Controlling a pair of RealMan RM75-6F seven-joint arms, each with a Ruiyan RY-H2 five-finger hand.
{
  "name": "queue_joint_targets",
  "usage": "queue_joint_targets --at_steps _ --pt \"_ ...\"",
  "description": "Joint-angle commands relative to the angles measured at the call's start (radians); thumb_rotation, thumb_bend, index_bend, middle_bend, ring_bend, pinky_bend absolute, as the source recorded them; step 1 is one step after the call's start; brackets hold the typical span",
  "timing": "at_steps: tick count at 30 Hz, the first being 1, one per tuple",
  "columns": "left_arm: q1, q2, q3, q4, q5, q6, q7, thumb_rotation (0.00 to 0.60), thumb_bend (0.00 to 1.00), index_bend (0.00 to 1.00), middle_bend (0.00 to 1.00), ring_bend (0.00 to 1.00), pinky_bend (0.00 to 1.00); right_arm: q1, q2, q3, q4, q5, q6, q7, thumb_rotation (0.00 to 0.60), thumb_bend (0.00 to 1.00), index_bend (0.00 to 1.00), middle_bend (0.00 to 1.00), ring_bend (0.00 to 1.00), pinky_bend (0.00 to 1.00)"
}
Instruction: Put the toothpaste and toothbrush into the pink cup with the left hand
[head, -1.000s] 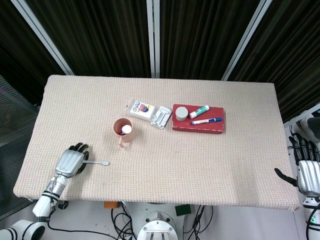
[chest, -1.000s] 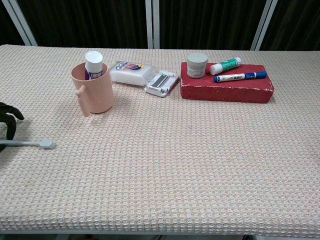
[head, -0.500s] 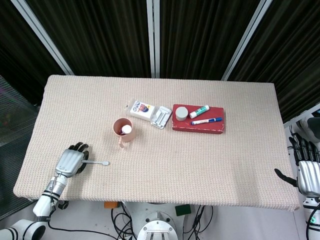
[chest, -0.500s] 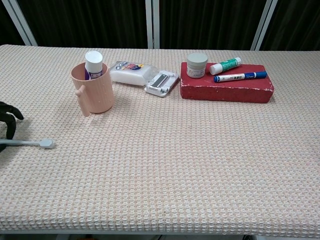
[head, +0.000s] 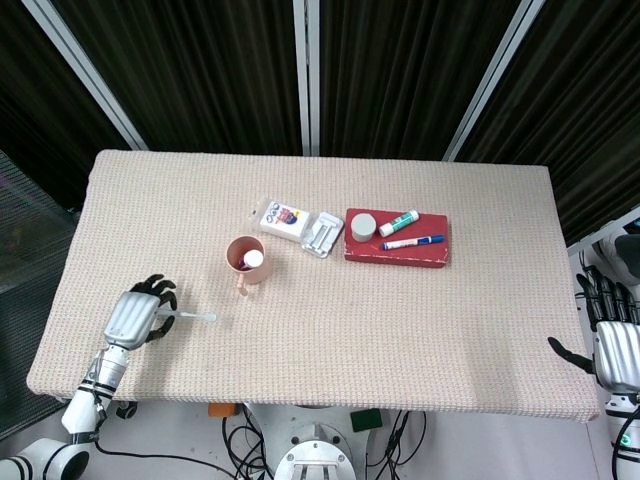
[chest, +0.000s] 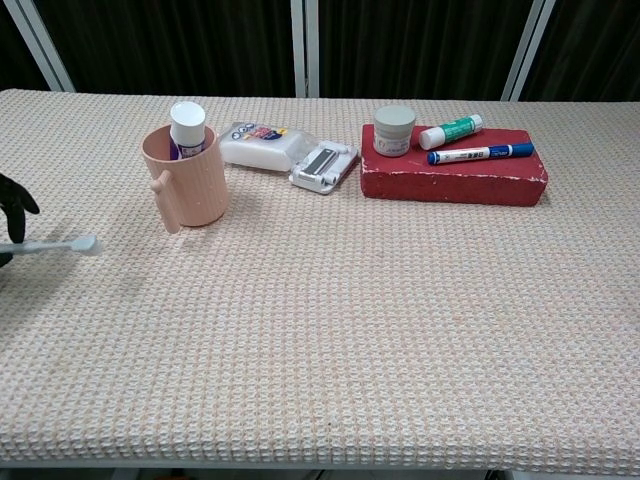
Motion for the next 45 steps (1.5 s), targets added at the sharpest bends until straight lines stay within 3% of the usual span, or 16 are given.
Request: queue_joint_targets --at_steps 1,9,15,18,23,27,35,45 --pt "0.009 0.032 -0.034 -0.039 0.014 0.053 -0.161 0.600 0.37 0.59 0.30 0.15 0.31 0.001 0.001 0.001 -0.002 -0.002 0.001 0.000 0.600 0.28 0.00 0.00 0.00 0.00" --pt "0.006 0.142 -0.116 -0.175 -0.016 0.063 -0.597 0.600 0.38 0.61 0.34 0.18 0.33 0.004 0.005 0.002 -0.006 -0.004 0.000 0.009 0.600 0.28 0.00 0.00 0.00 0.00" --pt "-0.025 0.200 -0.182 -0.258 -0.053 0.018 -0.835 0.600 0.38 0.61 0.35 0.18 0.33 0.006 0.005 0.004 -0.009 -0.006 0.000 0.012 0.600 0.28 0.00 0.00 0.00 0.00" --pt "-0.044 0.191 -0.239 -0.299 -0.109 0.001 -0.938 0.600 0.38 0.61 0.36 0.18 0.33 0.008 0.006 0.003 -0.007 -0.007 -0.002 0.011 0.600 0.28 0.00 0.00 0.00 0.00" --pt "-0.097 0.132 -0.314 -0.287 -0.189 -0.042 -0.989 0.600 0.38 0.62 0.37 0.19 0.33 0.008 0.009 0.001 -0.006 -0.008 -0.005 0.013 0.600 0.28 0.00 0.00 0.00 0.00" --pt "-0.152 0.081 -0.348 -0.249 -0.254 -0.138 -1.035 0.600 0.38 0.63 0.37 0.19 0.33 0.007 0.015 -0.002 0.000 -0.017 0.000 0.031 0.600 0.28 0.00 0.00 0.00 0.00" --pt "-0.220 -0.029 -0.364 -0.150 -0.304 -0.247 -1.068 0.600 0.38 0.63 0.37 0.19 0.33 0.004 0.013 -0.005 0.016 -0.010 -0.004 0.043 0.600 0.27 0.00 0.00 0.00 0.00" --pt "-0.257 -0.109 -0.358 -0.061 -0.304 -0.300 -1.054 0.600 0.38 0.63 0.37 0.19 0.32 0.001 0.019 -0.004 0.019 -0.004 -0.004 0.050 0.600 0.28 0.00 0.00 0.00 0.00"
